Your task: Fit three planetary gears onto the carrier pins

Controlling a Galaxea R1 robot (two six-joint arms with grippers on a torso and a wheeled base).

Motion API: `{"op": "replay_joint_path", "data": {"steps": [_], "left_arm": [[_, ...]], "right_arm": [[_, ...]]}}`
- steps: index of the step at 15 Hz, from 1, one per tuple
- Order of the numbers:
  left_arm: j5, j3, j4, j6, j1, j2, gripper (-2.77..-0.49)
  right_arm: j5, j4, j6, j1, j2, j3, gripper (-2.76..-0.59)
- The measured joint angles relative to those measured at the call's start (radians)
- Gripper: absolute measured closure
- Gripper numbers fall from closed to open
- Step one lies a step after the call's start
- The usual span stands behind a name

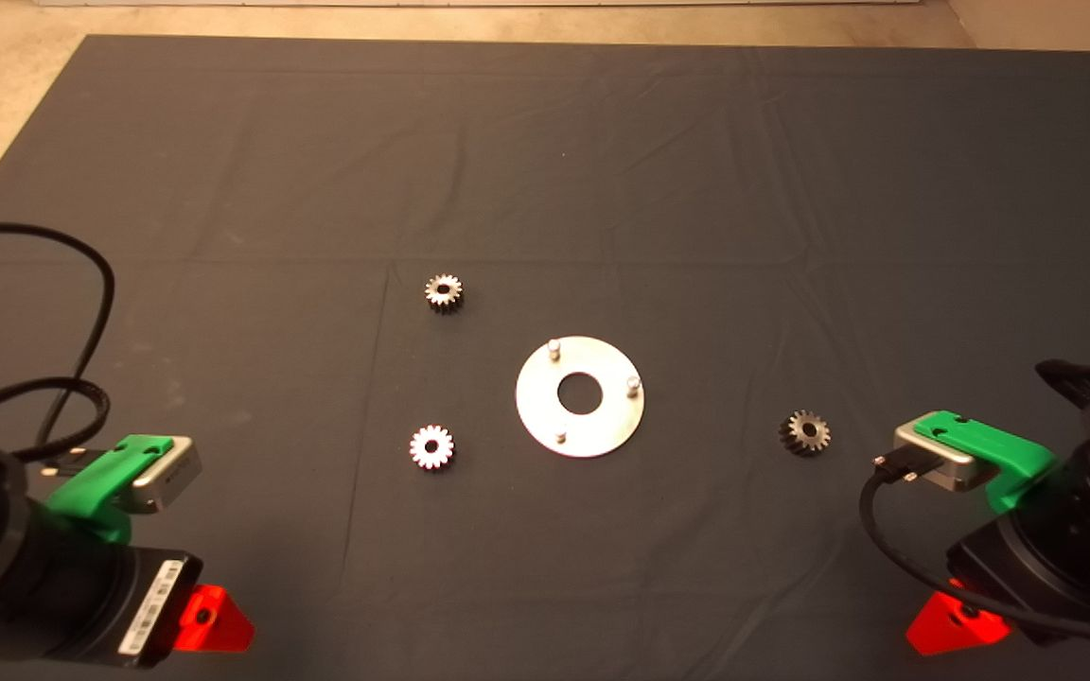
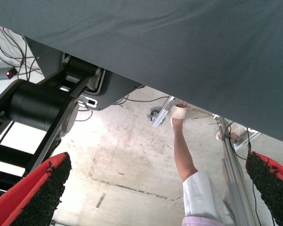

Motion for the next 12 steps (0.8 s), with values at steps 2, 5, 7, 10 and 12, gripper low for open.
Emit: {"op": "replay_joint_path", "data": {"steps": [2,5,7,10,12], "left_arm": [[0.000,0.001,0.000,0.000,0.000,-0.003,-2.75],[0.000,0.001,-0.001,0.001,0.000,-0.003,-2.75],[0.000,0.000,0.007,0.009,0.000,0.016,-2.75],[0.001,-0.087,0.056,0.022,0.000,0.085,-2.75],[0.001,-0.165,0.088,0.034,0.003,0.164,-2.75]], "right_arm": [[0.000,0.000,0.000,0.000,0.000,0.000,-2.75],[0.000,0.000,0.000,0.000,0.000,0.000,-2.75],[0.000,0.000,0.000,0.000,0.000,0.000,-2.75],[0.000,0.000,0.000,0.002,0.000,0.000,-2.75],[0.000,0.000,0.000,0.002,0.000,0.000,-2.75]]}}
